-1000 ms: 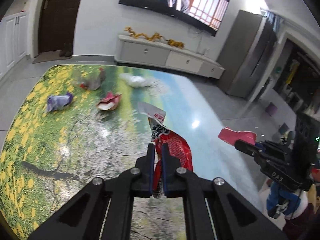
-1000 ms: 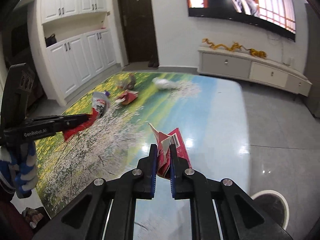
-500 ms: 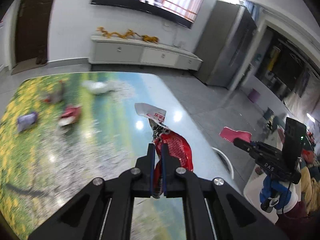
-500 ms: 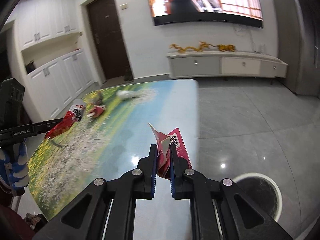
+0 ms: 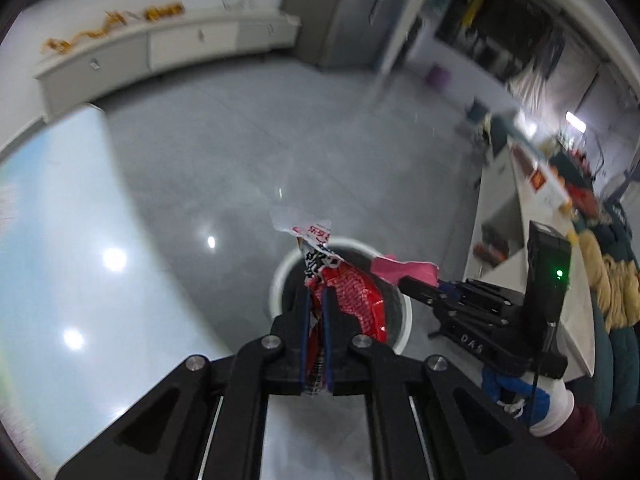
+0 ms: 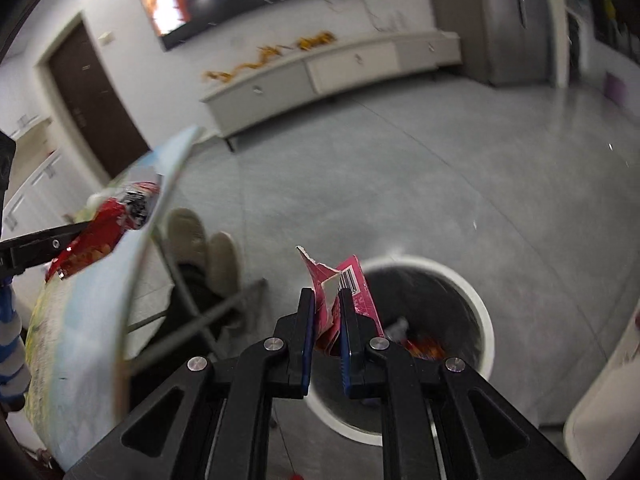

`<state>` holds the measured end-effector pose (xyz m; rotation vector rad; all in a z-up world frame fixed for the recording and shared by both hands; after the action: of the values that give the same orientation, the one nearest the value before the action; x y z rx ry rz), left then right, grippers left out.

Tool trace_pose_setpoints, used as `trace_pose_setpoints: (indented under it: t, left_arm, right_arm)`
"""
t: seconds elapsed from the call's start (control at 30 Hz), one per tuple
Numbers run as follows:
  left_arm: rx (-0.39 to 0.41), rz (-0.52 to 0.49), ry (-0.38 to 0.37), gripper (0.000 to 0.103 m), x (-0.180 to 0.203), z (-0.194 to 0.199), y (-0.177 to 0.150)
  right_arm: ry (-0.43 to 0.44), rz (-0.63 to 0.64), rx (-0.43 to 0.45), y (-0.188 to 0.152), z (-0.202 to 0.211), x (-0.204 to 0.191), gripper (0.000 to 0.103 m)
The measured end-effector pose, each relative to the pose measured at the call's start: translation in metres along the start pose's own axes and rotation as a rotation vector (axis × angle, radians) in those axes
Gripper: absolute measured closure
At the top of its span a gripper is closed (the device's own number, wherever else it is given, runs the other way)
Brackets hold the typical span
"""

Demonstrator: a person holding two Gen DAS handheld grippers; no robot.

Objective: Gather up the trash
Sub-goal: 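Carry the red bag and pink carton over the trash bin with both tools, then open both tools to drop the items into the trash bin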

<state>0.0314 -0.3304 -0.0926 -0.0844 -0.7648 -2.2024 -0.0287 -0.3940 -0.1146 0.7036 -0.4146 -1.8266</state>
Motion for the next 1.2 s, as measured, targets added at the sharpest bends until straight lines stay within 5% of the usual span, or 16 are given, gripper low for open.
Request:
trace_pose_setpoints:
  t: [0.33,0.43,0.5,0.53,0.57,0.6,0.97,1.2]
  left_arm:
    - [-0.281,0.059,0.025,0.096,0.027,-0.113,-0.008]
    - [-0.318,0.063,0.020,0.095,0.027,-0.121,-0.005]
    - [-0.337,0.072,0.011,0.087,0.027,-0.126,-0.003]
    - [-0.340,0.078,0.009,0.062,0.026,-0.127,-0.003]
    - [-0.340,0.085,0.009,0.045,0.024,-0.127,-0.002]
    - [-0.328,0.089,0.011,0.043,0.023,-0.125,0.000]
    - [-0.250,0.088,-0.014,0.043,0.033,-0.102,0.004]
    - [-0.040,0.030,0.024,0.043,0.026,-0.043,0.013]
  right_arm:
    - [-0.054,-0.083,-0.171,-0.034,-0.063,0.054,0.085]
    - [-0.064,-0.085,-0.201,-0.039,-0.074,0.056,0.069]
    - [-0.073,-0.085,-0.212,-0.042,-0.077,0.060,0.057]
    - [-0.076,-0.085,-0.215,-0.042,-0.078,0.062,0.055]
    - [-0.080,-0.086,-0.216,-0.043,-0.079,0.062,0.052]
    - [-0.082,-0.086,-0.216,-0.041,-0.079,0.065,0.049]
    - [-0.121,-0.071,-0.195,-0.032,-0.058,0.067,0.045]
    - [-0.152,-0.054,-0.136,-0.018,-0.026,0.055,0.045]
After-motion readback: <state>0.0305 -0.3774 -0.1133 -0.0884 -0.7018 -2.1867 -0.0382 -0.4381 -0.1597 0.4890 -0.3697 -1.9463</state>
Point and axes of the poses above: each gripper's, at about its wrist camera, not at the fingertips, and z roughly against the way its jaws point, x to its right, y to its top, the point moved 7 cm from there along -z, roughly the way its jaws point, and after that the axes turned 1 degree about -y, right-handed, at the moved point
